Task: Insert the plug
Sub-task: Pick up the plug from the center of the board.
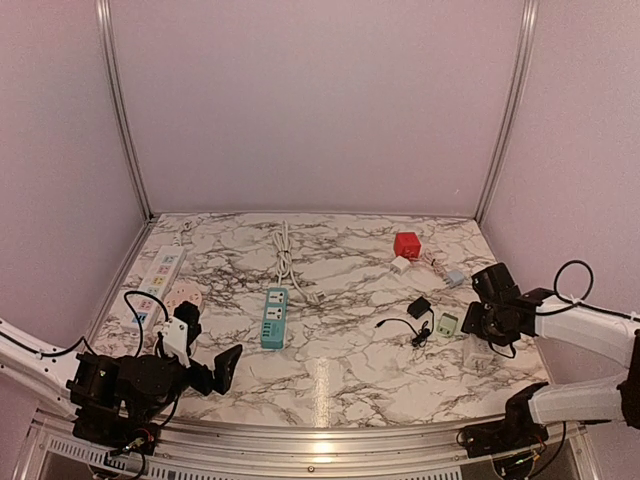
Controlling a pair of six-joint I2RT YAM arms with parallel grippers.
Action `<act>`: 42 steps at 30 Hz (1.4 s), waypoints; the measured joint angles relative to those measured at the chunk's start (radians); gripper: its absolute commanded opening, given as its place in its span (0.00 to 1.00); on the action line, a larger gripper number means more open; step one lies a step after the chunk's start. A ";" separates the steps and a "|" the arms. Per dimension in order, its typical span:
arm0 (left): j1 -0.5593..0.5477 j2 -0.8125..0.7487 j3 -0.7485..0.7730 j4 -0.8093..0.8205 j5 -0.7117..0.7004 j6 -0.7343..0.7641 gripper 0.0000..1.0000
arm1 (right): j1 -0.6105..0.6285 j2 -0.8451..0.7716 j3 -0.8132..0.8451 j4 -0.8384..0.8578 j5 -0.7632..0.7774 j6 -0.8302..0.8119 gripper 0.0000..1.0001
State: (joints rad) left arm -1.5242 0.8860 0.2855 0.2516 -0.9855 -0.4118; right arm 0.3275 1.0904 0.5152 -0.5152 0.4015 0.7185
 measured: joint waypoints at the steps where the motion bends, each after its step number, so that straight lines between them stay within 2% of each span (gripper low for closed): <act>1: 0.000 0.002 0.000 0.007 0.000 0.001 0.99 | 0.005 -0.014 0.000 0.002 -0.005 -0.005 0.73; 3: 0.000 0.013 0.000 0.018 0.001 0.005 0.99 | 0.012 -0.023 -0.002 0.003 -0.010 -0.007 0.85; 5: 0.000 0.033 0.000 0.026 0.002 0.007 0.99 | 0.026 -0.020 -0.002 -0.001 -0.014 -0.004 0.92; 13: 0.000 0.092 0.007 0.037 0.017 0.010 0.99 | 0.072 0.017 -0.002 -0.037 -0.019 0.030 0.96; 18: 0.000 0.094 0.007 0.039 0.020 0.011 0.99 | 0.092 0.009 -0.006 -0.046 -0.029 0.050 0.91; 24: 0.000 0.094 0.007 0.043 0.020 0.011 0.99 | 0.134 -0.060 -0.035 -0.067 -0.056 0.077 0.72; 29: 0.000 0.096 0.007 0.057 0.020 0.011 0.99 | 0.140 -0.102 -0.049 -0.071 -0.085 0.087 0.69; 37: 0.000 0.098 0.007 0.058 0.020 0.011 0.99 | 0.146 -0.066 -0.054 -0.070 -0.114 0.086 0.69; 40: 0.000 0.098 0.007 0.060 0.019 0.011 0.99 | 0.155 -0.048 -0.054 -0.071 -0.121 0.079 0.34; 42: 0.000 0.098 0.007 0.068 0.019 0.011 0.99 | 0.164 -0.047 -0.054 -0.063 -0.132 0.067 0.17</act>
State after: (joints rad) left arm -1.5242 0.9840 0.2924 0.3199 -0.9665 -0.4007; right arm 0.4911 1.0431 0.4610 -0.5785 0.2691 0.7853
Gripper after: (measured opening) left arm 0.989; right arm 0.476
